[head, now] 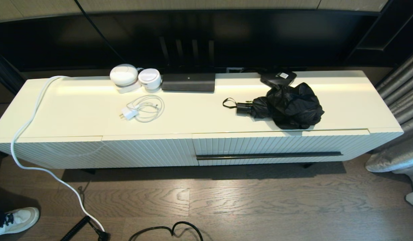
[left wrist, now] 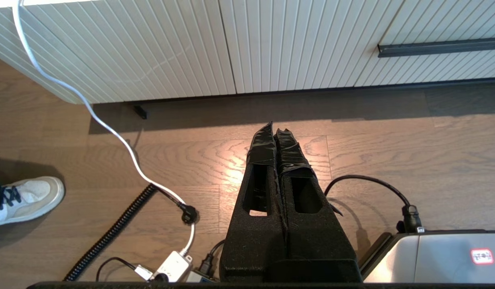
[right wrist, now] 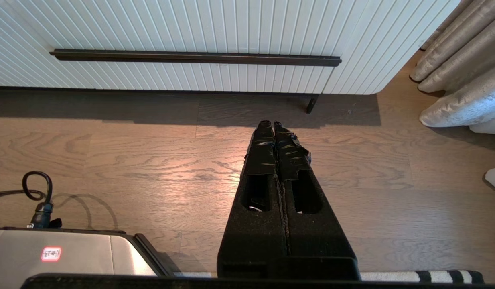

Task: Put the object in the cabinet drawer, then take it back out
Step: Open the drawer

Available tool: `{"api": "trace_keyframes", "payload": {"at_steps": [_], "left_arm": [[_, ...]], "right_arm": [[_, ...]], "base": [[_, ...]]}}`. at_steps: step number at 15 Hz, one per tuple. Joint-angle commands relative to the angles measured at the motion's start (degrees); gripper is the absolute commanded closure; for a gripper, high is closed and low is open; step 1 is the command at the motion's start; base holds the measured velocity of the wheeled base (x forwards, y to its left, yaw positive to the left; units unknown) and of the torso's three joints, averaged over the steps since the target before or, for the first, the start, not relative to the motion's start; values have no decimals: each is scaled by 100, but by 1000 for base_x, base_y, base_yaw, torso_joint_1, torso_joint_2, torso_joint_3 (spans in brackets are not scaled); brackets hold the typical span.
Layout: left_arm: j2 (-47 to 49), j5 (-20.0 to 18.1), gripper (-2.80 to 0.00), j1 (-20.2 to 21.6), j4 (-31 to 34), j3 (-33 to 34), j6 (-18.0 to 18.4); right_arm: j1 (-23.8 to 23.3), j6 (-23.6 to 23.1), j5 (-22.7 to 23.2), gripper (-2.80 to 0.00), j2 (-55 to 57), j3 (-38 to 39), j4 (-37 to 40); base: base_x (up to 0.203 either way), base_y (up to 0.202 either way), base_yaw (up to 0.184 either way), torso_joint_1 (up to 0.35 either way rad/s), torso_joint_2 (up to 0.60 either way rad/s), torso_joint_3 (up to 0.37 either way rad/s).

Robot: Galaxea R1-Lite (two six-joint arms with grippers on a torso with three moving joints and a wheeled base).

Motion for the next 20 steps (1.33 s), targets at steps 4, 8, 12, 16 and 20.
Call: {"api": "trace_keyframes", "payload": {"at_steps": [4, 8, 12, 16, 20], "left_arm": [[-9, -2, 0, 2, 0, 0, 1], [-9, -2, 0, 2, 0, 0, 1], [-9, -2, 0, 2, 0, 0, 1], [-8, -2, 0, 2, 0, 0, 1], [-9, -2, 0, -6, 0, 0, 1]], "right_arm": [[0, 0, 4, 0, -2, 0, 0], [0, 0, 0, 0, 6, 0, -8], [0, 0, 0, 0, 6, 0, -2], [0, 0, 0, 0, 2, 0, -8], [0, 0, 0, 0, -2, 0, -3]], "base": [[0, 0, 0, 0, 0, 0], [0, 0, 0, 0, 0, 0], [0, 0, 0, 0, 0, 0], [0, 0, 0, 0, 0, 0], [0, 0, 0, 0, 0, 0]]}}
